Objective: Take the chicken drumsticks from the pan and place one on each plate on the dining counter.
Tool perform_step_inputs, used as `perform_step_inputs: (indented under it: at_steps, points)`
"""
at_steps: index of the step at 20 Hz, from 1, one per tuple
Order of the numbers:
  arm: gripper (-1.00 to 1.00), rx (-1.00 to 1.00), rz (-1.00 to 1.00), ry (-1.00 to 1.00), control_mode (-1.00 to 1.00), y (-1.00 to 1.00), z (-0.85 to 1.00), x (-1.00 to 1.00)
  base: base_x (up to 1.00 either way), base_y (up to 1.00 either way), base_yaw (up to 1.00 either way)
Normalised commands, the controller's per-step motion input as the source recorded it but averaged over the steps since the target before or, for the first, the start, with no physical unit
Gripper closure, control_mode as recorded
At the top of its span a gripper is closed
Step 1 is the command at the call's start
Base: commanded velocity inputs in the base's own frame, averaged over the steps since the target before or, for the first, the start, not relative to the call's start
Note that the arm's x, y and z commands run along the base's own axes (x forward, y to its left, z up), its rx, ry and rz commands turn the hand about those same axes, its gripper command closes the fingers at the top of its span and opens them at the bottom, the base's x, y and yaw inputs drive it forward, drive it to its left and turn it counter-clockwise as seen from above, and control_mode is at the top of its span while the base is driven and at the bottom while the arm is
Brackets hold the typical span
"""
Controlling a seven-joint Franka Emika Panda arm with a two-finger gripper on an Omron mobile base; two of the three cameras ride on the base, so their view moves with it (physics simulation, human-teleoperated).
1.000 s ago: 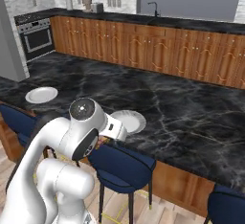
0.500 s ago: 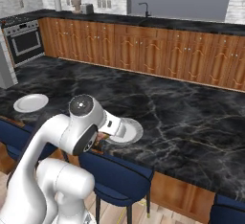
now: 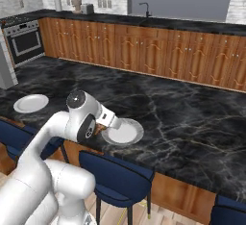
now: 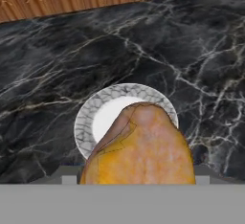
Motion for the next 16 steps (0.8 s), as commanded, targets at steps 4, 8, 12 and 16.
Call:
perform_step_inputs:
  at_steps: [4, 8, 12, 16]
  points:
    - [1.00, 0.00, -0.06, 0.06, -1.00, 0.00, -0.50, 0.85, 0.00, 0.00, 0.00]
    - [1.00, 0.00, 0.00, 0.09, -1.00, -0.14, -0.46, 0.64, 0.00, 0.00, 0.00]
    - [1.00, 0.00, 0.00, 0.15, -1.00, -0.48, -0.37, 0.41, 0.00, 0.00, 0.00]
    - [1.00, 0.00, 0.00, 0.19, -1.00, -0.44, -0.38, 0.34, 0.00, 0.00, 0.00]
